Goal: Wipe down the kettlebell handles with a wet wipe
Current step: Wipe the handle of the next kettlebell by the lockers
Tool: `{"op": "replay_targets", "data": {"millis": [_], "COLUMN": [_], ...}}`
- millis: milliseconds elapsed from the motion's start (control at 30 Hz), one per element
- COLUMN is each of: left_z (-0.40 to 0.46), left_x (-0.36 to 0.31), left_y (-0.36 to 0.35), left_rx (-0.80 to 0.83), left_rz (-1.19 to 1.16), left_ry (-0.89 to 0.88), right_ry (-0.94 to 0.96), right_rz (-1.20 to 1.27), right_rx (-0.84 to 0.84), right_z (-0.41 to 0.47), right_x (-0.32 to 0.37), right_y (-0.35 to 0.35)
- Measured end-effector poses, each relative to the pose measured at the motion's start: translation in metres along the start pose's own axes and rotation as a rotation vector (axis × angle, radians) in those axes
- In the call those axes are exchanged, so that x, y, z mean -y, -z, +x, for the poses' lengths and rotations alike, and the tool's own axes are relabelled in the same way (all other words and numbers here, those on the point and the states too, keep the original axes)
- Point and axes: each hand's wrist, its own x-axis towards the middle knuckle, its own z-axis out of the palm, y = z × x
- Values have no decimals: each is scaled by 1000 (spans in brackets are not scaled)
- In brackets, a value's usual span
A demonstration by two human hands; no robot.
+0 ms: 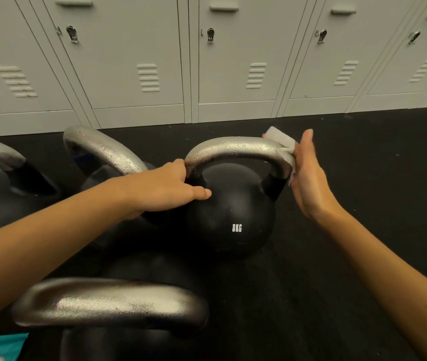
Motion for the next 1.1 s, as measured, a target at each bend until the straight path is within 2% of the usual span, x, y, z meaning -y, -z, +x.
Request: {"op": "replay_targets", "data": {"millis": [167, 267, 367, 500, 700, 867, 1000, 1100], "left_z": [-4, -6, -8, -10, -9, -11, -7, -5], "left_x": [0, -1, -2, -7, -2, -3, 0, 2], "left_y": [-4, -6, -8, -8, -4, -3, -5, -5], "left_rx": [-38, -63, -70, -76, -44, -37, -58, -64], "left_rz": [206, 271, 287, 334, 256, 225, 249, 241], "left_ry": [-61, -93, -101, -98, -98, -86, -100, -101], "right_ry": [116, 89, 84, 169, 306, 218, 153, 179], "right_rz": [-81, -32, -30, -74, -191, -180, -150, -216], "right_rx": [-131, -138, -175, -175, -198, -178, -178, -171], "right_z": [-12, -18, -17, -13, -19, -22, -10, -2], "right_x": [-23, -38, -34, -16, -23, -36, -21, -4], "right_y": [-9, -8, -10, -16, -18, -13, -12, -15]}}
